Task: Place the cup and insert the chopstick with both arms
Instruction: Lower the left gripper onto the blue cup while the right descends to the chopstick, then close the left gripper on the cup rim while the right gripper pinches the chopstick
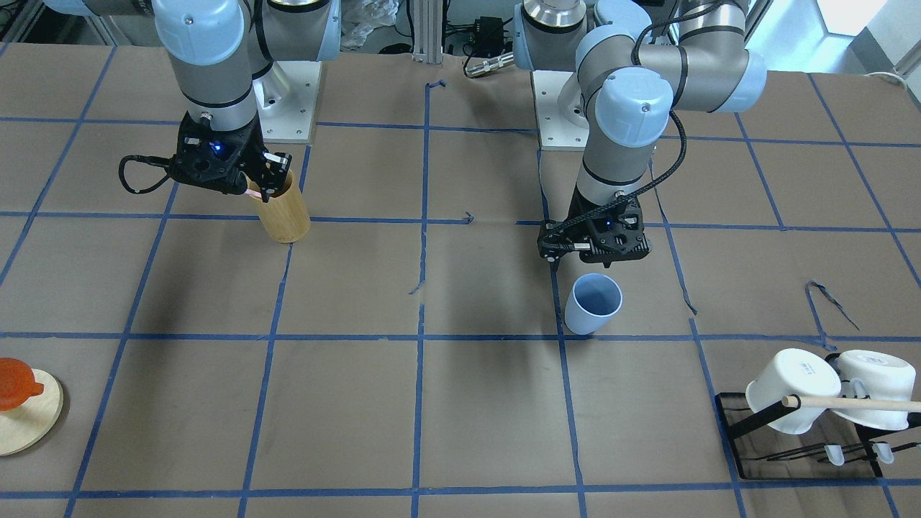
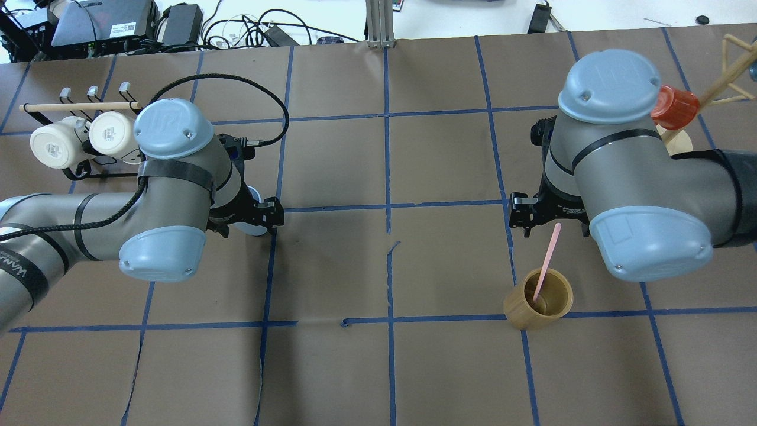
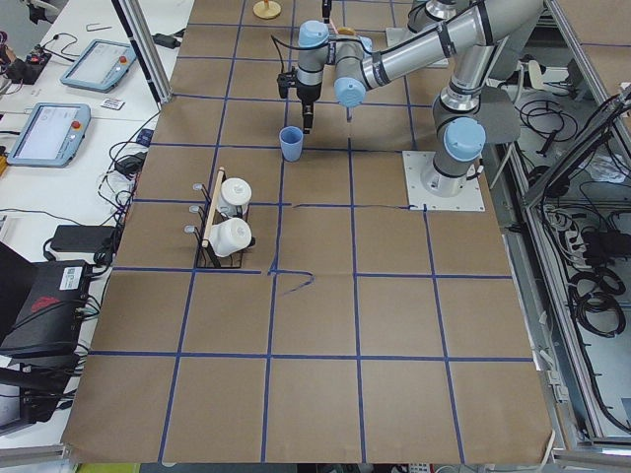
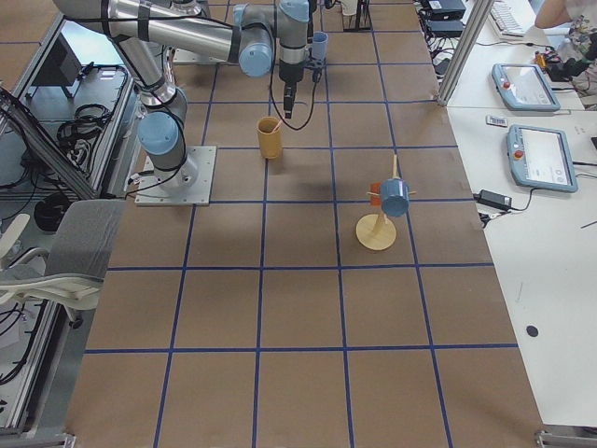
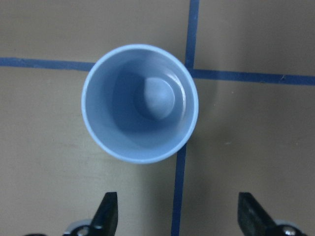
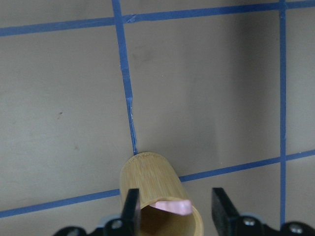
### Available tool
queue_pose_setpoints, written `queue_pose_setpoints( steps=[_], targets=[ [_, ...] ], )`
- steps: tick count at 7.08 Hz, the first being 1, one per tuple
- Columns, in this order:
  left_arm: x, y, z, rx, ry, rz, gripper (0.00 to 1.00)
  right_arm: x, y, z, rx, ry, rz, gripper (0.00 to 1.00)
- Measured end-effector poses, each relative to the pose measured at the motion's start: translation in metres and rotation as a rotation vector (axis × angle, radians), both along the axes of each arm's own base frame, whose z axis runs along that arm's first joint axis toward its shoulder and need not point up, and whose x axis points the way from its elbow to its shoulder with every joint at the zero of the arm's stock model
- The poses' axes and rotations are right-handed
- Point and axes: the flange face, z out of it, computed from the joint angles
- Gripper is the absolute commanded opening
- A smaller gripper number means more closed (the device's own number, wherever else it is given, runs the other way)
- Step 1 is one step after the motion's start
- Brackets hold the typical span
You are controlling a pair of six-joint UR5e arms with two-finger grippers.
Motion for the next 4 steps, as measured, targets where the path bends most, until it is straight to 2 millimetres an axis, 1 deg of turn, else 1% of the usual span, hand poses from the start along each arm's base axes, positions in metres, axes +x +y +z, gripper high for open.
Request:
queue_pose_setpoints(
  steps=[1, 2, 4],
  targets=[
    [0.000, -0.010, 0.005, -0.019, 0.000, -0.018, 0.76, 0.000, 0.001, -0.001, 0.007, 0.000, -0.002, 0.34],
    [0.000, -0.017, -0.002, -0.007, -0.004, -0.047, 0.74, 0.000, 0.001, -0.001, 0.010, -0.001, -0.003, 0.34],
    [0.000, -0.023, -0.026, 0.042, -0.008, -0.075, 0.52, 0.000, 0.001, -0.001, 0.007, -0.002, -0.003, 0.33]
  ],
)
